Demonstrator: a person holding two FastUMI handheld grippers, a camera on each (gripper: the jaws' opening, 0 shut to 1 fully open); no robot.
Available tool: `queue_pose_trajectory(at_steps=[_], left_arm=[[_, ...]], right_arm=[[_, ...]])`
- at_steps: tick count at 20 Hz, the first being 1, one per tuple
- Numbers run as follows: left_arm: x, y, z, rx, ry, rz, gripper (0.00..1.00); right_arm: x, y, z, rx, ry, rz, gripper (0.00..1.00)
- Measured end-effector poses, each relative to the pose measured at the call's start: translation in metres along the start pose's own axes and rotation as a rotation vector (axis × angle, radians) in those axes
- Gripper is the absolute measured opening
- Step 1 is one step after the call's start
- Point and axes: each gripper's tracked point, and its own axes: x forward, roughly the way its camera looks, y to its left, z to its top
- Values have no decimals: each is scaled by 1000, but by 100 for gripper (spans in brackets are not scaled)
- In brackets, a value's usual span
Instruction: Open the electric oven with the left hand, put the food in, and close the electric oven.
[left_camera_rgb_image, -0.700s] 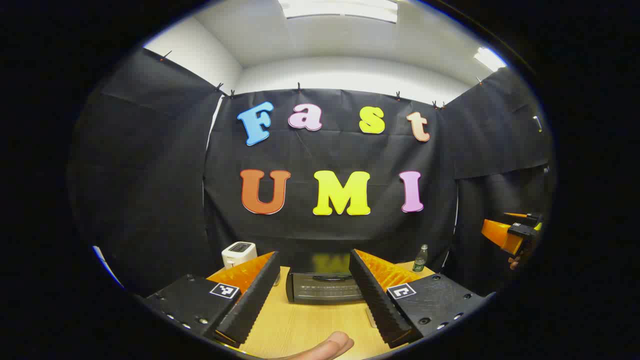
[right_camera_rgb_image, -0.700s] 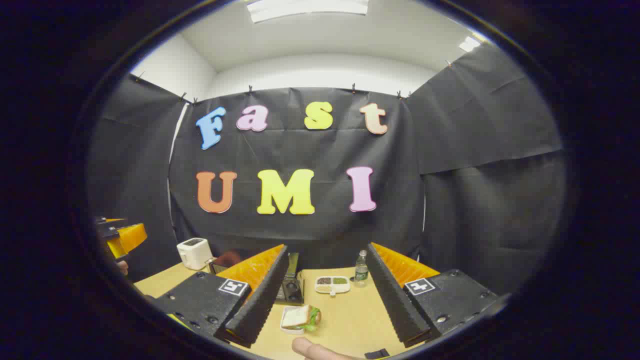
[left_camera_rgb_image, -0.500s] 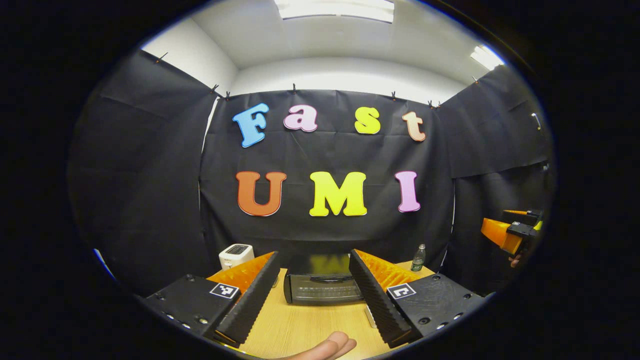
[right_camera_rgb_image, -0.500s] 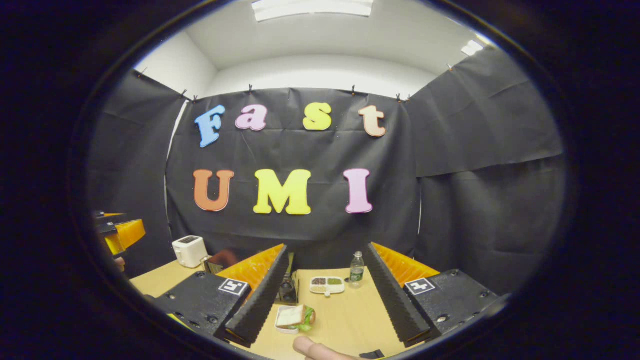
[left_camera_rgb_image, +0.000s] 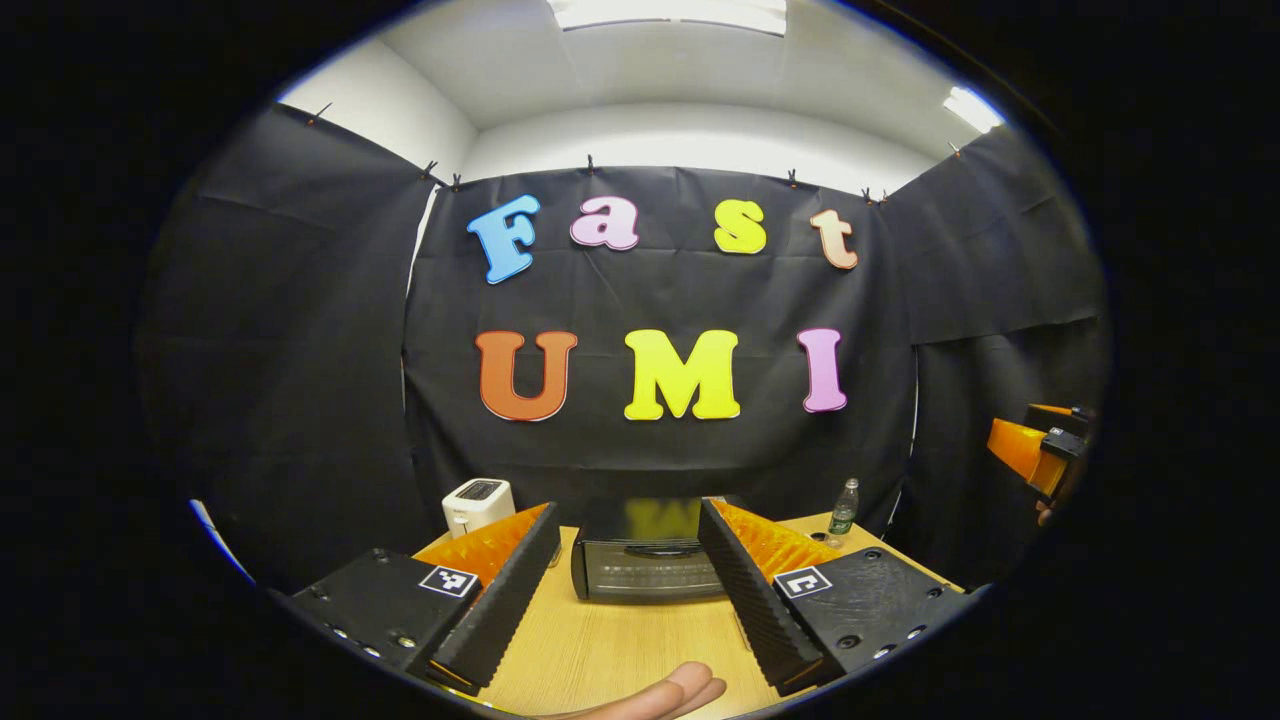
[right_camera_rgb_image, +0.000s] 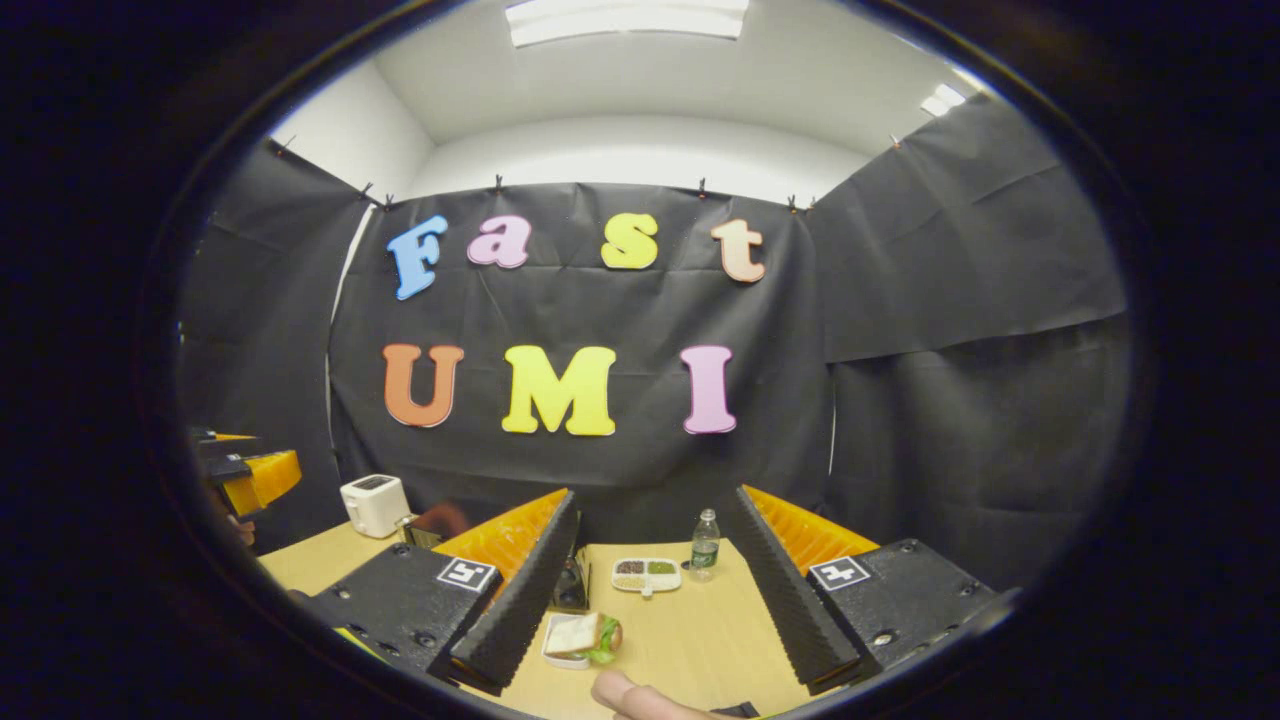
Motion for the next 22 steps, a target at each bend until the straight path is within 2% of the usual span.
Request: queue_pose_trajectory(at_steps=[7, 8, 9, 10, 11, 12, 13, 17, 18, 19, 20, 21, 22], left_arm=[[27, -7, -16, 34, 37, 6, 92], [34, -10, -17, 35, 40, 2, 92], [41, -14, -17, 34, 42, -8, 92], [51, -19, -19, 34, 44, -16, 92], [60, -22, -21, 35, 50, -19, 92], [70, -23, -25, 40, 61, -20, 92], [81, -24, -27, 47, 64, -14, 92], [129, -34, -45, 32, 110, -20, 93], [140, -37, -51, 22, 125, -25, 93], [151, -40, -56, 14, 132, -30, 93], [164, -42, -61, 12, 144, -36, 84], [175, -45, -68, 12, 164, -41, 93], [187, -48, -79, 16, 185, -44, 93]], right_arm=[[8, -10, -5, 18, 8, -15, 99], [10, -12, -4, 23, 5, -16, 90], [11, -14, -6, 27, 6, -14, 99], [15, -15, -5, 30, 6, -13, 99], [20, -15, -4, 28, 3, -10, 90], [25, -18, 0, 21, -6, -18, 90], [31, -22, 2, 14, -14, -24, 99], [54, -24, -1, 25, 22, -15, 99], [60, -27, -2, 27, 31, -16, 90], [65, -31, -3, 28, 35, -19, 99], [71, -34, -4, 33, 47, -20, 99], [75, -35, -7, 44, 62, -16, 99], [79, -36, -9, 56, 79, -7, 99]])
